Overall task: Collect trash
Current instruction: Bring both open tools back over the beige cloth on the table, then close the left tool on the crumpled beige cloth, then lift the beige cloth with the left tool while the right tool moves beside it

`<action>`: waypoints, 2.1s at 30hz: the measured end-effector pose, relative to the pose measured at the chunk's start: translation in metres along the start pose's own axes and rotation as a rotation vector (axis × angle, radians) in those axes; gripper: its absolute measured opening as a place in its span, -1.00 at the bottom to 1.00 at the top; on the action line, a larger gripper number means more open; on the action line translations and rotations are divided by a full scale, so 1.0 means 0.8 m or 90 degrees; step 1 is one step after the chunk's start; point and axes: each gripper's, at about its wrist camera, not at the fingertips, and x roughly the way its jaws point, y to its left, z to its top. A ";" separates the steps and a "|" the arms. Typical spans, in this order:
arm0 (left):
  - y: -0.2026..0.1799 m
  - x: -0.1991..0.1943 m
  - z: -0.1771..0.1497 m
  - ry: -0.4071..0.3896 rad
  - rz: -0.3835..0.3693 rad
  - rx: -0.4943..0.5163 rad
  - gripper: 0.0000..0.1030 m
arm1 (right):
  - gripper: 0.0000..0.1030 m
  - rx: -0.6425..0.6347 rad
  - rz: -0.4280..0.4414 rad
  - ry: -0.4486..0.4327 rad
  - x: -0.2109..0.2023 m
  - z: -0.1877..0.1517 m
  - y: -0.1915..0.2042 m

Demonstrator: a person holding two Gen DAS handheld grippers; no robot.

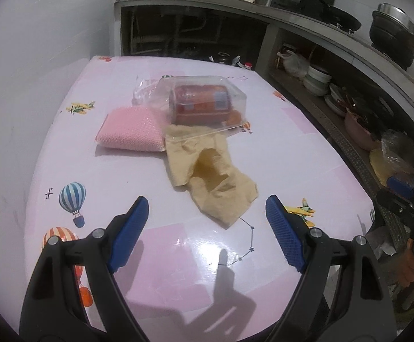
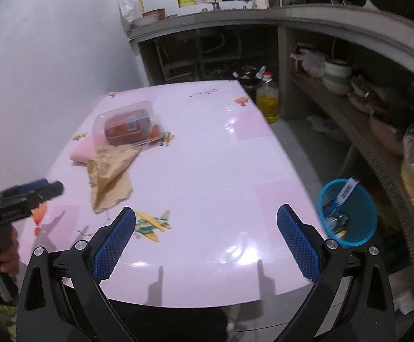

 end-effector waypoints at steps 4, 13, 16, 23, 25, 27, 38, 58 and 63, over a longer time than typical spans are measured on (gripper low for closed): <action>0.001 0.011 0.005 -0.004 -0.022 -0.004 0.55 | 0.87 0.021 0.036 0.013 0.011 0.004 0.007; -0.020 0.089 0.031 0.037 0.031 0.065 0.24 | 0.87 0.015 0.059 0.030 0.022 0.003 0.023; -0.023 0.117 0.034 0.072 0.058 0.076 -0.16 | 0.87 0.017 0.058 0.037 0.024 0.000 0.024; -0.016 0.121 0.026 0.084 0.072 0.059 -0.97 | 0.87 0.028 0.055 0.039 0.026 0.000 0.013; -0.016 0.108 0.020 0.079 0.065 0.060 -0.98 | 0.87 0.029 0.056 0.040 0.027 0.001 0.012; -0.014 0.093 0.012 0.076 0.057 0.059 -0.99 | 0.87 0.028 0.058 0.040 0.027 0.002 0.011; -0.026 0.007 -0.041 0.124 -0.079 0.076 -0.99 | 0.18 0.016 0.150 0.062 0.036 0.016 0.030; -0.003 0.004 -0.027 0.087 -0.186 -0.028 -0.99 | -0.88 -0.001 0.336 0.316 0.147 -0.035 0.092; 0.003 0.052 -0.022 0.120 -0.143 -0.040 -0.99 | -0.88 0.007 0.343 0.317 0.149 -0.036 0.090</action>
